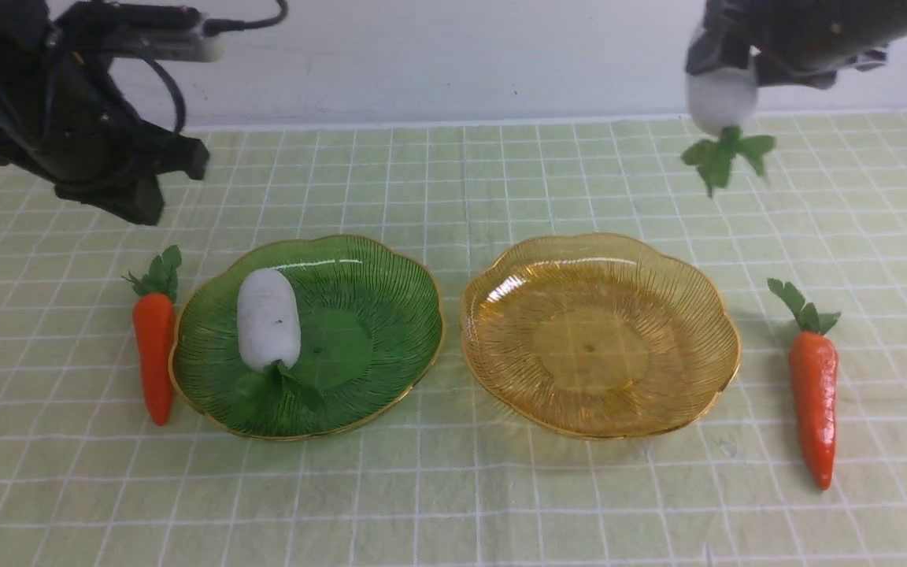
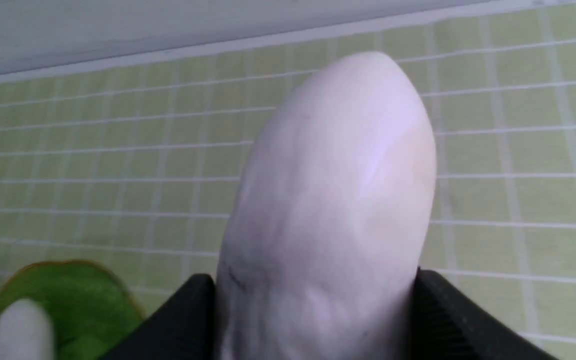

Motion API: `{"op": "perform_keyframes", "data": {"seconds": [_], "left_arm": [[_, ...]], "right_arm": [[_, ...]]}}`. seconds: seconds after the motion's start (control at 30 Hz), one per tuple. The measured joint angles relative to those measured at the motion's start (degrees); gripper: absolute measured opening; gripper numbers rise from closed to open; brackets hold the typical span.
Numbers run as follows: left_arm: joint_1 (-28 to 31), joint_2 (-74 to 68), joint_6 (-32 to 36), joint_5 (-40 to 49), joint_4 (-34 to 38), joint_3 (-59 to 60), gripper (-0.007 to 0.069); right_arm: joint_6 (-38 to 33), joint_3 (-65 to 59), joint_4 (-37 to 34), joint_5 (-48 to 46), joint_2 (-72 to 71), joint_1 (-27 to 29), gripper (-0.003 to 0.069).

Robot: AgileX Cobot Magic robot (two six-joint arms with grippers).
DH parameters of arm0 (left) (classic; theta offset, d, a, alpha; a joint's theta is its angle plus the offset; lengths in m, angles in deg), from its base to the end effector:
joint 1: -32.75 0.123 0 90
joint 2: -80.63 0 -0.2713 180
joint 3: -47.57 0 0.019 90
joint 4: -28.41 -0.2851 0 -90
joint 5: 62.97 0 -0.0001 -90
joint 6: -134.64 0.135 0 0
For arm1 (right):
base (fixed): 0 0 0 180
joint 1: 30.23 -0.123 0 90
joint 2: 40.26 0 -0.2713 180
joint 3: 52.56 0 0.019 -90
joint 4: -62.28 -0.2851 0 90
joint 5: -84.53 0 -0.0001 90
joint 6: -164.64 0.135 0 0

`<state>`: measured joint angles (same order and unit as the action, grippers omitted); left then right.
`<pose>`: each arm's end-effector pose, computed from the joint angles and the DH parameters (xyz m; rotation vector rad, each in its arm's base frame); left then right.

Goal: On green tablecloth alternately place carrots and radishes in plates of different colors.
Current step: 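Place the white radish onto the plate beside the other radish with the right gripper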

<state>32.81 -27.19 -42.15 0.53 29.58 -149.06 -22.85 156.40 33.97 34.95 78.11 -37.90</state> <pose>0.4261 -0.0020 0.2723 0.0674 2.6986 -0.0101 0.4912 0.1154 0.2940 -0.0969 2.3726 0.6000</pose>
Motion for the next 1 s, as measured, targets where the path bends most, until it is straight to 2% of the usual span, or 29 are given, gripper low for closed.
{"op": "perform_keyframes", "data": {"seconds": [0.1,0.27,0.4,0.53,0.67,0.73,0.77,0.83,0.9,1.0], "left_arm": [[6.3,-0.1,-0.8,1.4,2.2,1.5,-0.0008],[11.7,-2.5,-1.0,3.0,7.7,2.5,-0.0008],[12.3,-7.0,0.6,1.6,11.4,2.5,0.0000],[11.6,-9.8,3.3,-0.2,11.9,2.6,0.0049],[11.1,-13.5,3.8,-3.5,12.5,2.6,0.0236],[11.1,-14.1,3.7,-4.4,12.5,2.6,0.0293],[11.1,-14.8,3.6,-5.2,12.5,2.6,0.0360],[11.1,-15.3,3.6,-5.6,12.6,2.6,0.0404],[11.1,-16.9,3.6,-6.6,12.8,2.6,0.0514],[11.1,-18.0,3.6,-7.5,13.1,2.6,0.0562]], "right_arm": [[-3.1,0.0,-6.4,-1.6,1.5,-7.3,0.0445],[-6.7,0.0,-13.5,0.6,6.4,-15.5,0.0445],[-11.5,0.0,-21.7,3.8,11.6,-20.2,0.0445],[-15.0,-0.1,-27.3,6.5,14.7,-21.9,0.0445],[-20.6,-0.1,-34.4,9.4,18.5,-21.8,0.0450],[-21.3,-0.1,-35.2,9.7,18.8,-21.7,0.0463],[-21.8,-0.1,-35.5,9.7,18.9,-21.7,0.0482],[-22.0,-0.1,-35.7,9.5,18.9,-21.5,0.0505],[-22.3,-0.1,-36.1,7.9,18.9,-21.1,0.0562],[-22.4,0.1,-35.2,6.3,18.8,-20.7,0.0590]]}}
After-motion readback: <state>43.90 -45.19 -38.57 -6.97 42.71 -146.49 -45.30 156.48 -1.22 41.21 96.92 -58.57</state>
